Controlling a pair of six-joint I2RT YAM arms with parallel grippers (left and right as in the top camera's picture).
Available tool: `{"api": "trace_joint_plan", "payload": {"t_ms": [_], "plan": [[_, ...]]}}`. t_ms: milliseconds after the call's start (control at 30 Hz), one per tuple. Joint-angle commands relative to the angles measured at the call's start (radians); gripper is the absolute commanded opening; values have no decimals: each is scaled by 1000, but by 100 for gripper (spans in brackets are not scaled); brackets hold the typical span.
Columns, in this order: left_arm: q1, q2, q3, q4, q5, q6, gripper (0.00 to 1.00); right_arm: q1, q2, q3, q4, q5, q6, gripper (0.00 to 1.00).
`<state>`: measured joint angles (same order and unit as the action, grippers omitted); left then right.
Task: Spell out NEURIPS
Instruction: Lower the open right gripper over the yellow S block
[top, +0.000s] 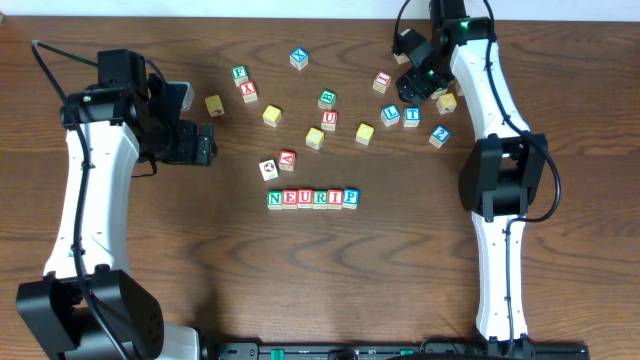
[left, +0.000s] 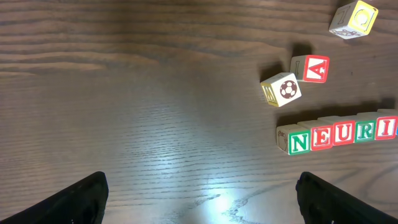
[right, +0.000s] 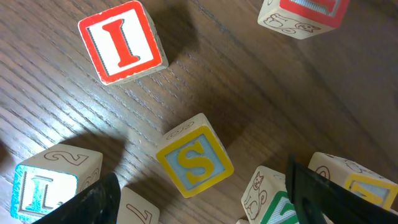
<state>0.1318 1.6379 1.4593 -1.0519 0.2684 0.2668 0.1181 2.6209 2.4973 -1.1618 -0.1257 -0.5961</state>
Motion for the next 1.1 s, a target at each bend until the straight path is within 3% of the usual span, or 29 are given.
{"api": "trace_joint_plan", "payload": {"t_ms": [0, 367, 633, 1067], "plan": [[0, -14, 19, -6, 11, 13, 95, 2, 16, -13, 3, -24, -12, 86], [0, -14, 19, -6, 11, 13, 95, 2, 16, -60, 39, -23, -12, 82], [0, -14, 19, -6, 11, 13, 95, 2, 16, -60, 48, -23, -12, 64], [0, -14, 19, -6, 11, 13, 95, 2, 16, -60, 45, -33, -11, 56]]}}
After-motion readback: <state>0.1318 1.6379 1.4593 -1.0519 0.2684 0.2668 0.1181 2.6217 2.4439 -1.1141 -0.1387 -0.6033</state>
